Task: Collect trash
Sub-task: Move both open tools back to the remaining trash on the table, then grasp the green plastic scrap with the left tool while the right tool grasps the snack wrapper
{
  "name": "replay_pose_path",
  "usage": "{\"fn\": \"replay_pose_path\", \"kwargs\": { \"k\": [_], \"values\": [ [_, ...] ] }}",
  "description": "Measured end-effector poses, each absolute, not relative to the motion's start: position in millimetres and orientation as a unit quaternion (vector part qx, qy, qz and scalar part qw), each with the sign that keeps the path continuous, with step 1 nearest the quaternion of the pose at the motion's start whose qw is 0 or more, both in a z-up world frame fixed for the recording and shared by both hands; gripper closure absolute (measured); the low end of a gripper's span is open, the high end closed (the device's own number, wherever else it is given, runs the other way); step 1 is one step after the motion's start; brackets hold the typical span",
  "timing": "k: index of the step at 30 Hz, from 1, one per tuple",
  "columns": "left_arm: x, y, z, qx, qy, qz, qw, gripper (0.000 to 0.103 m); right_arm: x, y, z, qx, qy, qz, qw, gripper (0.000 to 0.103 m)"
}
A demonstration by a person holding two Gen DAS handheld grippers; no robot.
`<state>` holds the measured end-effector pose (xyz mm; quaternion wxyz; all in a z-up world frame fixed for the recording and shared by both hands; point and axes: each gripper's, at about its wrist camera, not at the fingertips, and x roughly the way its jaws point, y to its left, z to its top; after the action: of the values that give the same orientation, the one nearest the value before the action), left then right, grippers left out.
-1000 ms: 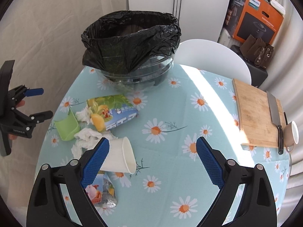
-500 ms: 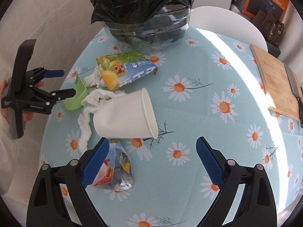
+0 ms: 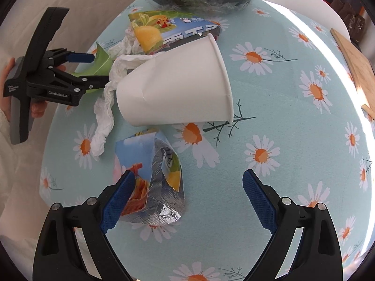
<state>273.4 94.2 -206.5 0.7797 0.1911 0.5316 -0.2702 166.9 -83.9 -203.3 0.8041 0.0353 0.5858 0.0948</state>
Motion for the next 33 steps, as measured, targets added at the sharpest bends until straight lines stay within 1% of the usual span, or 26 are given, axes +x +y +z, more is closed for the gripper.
{"fn": "replay_pose_path", "kwargs": {
  "k": [3, 5, 7, 10, 21, 22, 23, 25, 26, 28, 29, 31, 33],
  "values": [
    [275.9, 97.7, -208.6, 0.174, 0.534, -0.270, 0.782, 0.005, 167.6, -78.0, -212.7, 0.033, 0.588, 0.097, 0.802, 0.015],
    [273.8, 96.8, -209.1, 0.182, 0.527, -0.272, 0.784, 0.004, 167.5, -75.1, -215.6, 0.032, 0.586, 0.094, 0.804, 0.012],
    [274.3, 96.9, -209.5, 0.182, 0.528, -0.272, 0.783, 0.004, 168.5, -72.5, -217.8, 0.035, 0.587, 0.095, 0.803, 0.007],
    [275.0, 95.9, -209.2, 0.188, 0.526, -0.279, 0.781, 0.004, 169.2, -54.1, -224.8, -0.018, 0.596, 0.079, 0.799, 0.007],
    [266.9, 101.3, -209.3, 0.167, 0.514, -0.262, 0.799, 0.005, 160.3, -45.0, -223.5, -0.008, 0.584, 0.063, 0.810, 0.007],
    [264.9, 101.0, -207.9, 0.166, 0.512, -0.264, 0.800, 0.011, 158.7, -44.2, -222.9, -0.007, 0.583, 0.061, 0.810, 0.012],
    [261.9, 100.2, -205.5, 0.168, 0.509, -0.268, 0.801, 0.020, 156.4, -43.8, -220.4, -0.006, 0.577, 0.060, 0.814, 0.019],
    [257.2, 97.6, -204.2, 0.175, 0.512, -0.261, 0.799, 0.020, 149.2, -47.9, -208.0, 0.007, 0.565, 0.069, 0.822, 0.064],
    [255.4, 96.6, -204.5, 0.175, 0.514, -0.259, 0.799, 0.020, 148.0, -48.7, -205.6, 0.021, 0.567, 0.081, 0.820, 0.068],
    [251.9, 96.2, -204.7, 0.171, 0.520, -0.252, 0.798, 0.020, 145.6, -51.8, -204.5, 0.030, 0.569, 0.101, 0.816, 0.079],
    [250.6, 96.8, -204.3, 0.168, 0.525, -0.246, 0.797, 0.020, 144.3, -55.1, -202.7, 0.034, 0.569, 0.107, 0.814, 0.081],
    [246.7, 98.9, -202.0, 0.158, 0.531, -0.235, 0.798, 0.020, 141.9, -65.0, -195.3, 0.052, 0.568, 0.120, 0.813, 0.090],
    [241.1, 101.6, -197.6, 0.145, 0.534, -0.226, 0.802, 0.020, 138.4, -72.7, -189.9, 0.053, 0.566, 0.130, 0.812, 0.092]
  ]
}}
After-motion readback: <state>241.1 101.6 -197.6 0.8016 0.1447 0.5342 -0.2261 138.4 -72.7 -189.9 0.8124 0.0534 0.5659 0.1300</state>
